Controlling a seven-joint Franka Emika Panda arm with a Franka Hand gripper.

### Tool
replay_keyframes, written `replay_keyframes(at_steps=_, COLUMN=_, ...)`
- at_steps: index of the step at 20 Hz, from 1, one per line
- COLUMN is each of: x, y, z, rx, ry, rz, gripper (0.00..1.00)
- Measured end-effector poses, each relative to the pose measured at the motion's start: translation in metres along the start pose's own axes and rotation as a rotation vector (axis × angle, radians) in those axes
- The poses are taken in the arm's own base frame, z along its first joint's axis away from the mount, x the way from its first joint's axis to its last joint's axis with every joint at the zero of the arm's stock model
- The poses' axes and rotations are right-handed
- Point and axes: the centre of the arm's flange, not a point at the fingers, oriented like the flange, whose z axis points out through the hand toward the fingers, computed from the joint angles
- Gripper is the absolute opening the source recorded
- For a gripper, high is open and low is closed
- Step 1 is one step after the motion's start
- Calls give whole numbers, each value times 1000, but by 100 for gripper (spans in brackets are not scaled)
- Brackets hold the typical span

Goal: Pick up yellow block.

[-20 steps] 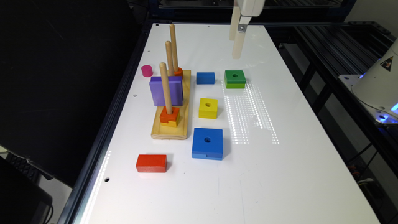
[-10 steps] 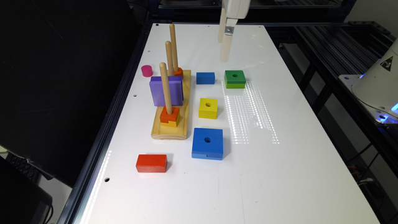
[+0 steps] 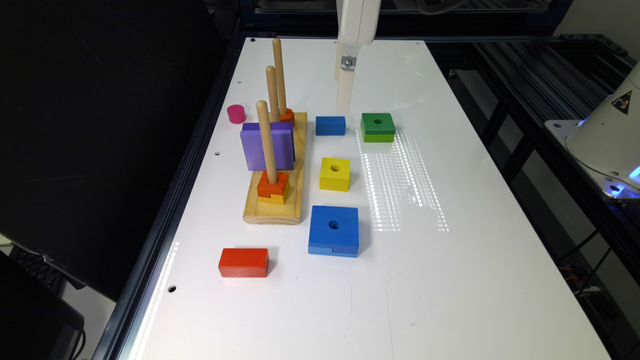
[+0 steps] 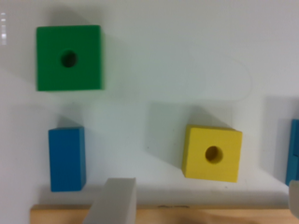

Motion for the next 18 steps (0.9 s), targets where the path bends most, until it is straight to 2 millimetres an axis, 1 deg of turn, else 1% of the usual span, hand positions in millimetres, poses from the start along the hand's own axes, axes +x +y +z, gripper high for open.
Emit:
replay_keyframes(at_steps=4, x=-15, y=-13, z=-1, rx=1, ry=2, rz=2, gripper=100)
replay_keyframes(at_steps=12, x=-15, y=-15, z=1, rx=-2, ry=3, rz=7, gripper=100)
replay_keyframes(at_steps=18, x=-14, y=-15, z=13, rx=-12, ry=-8, rz=8, gripper=100)
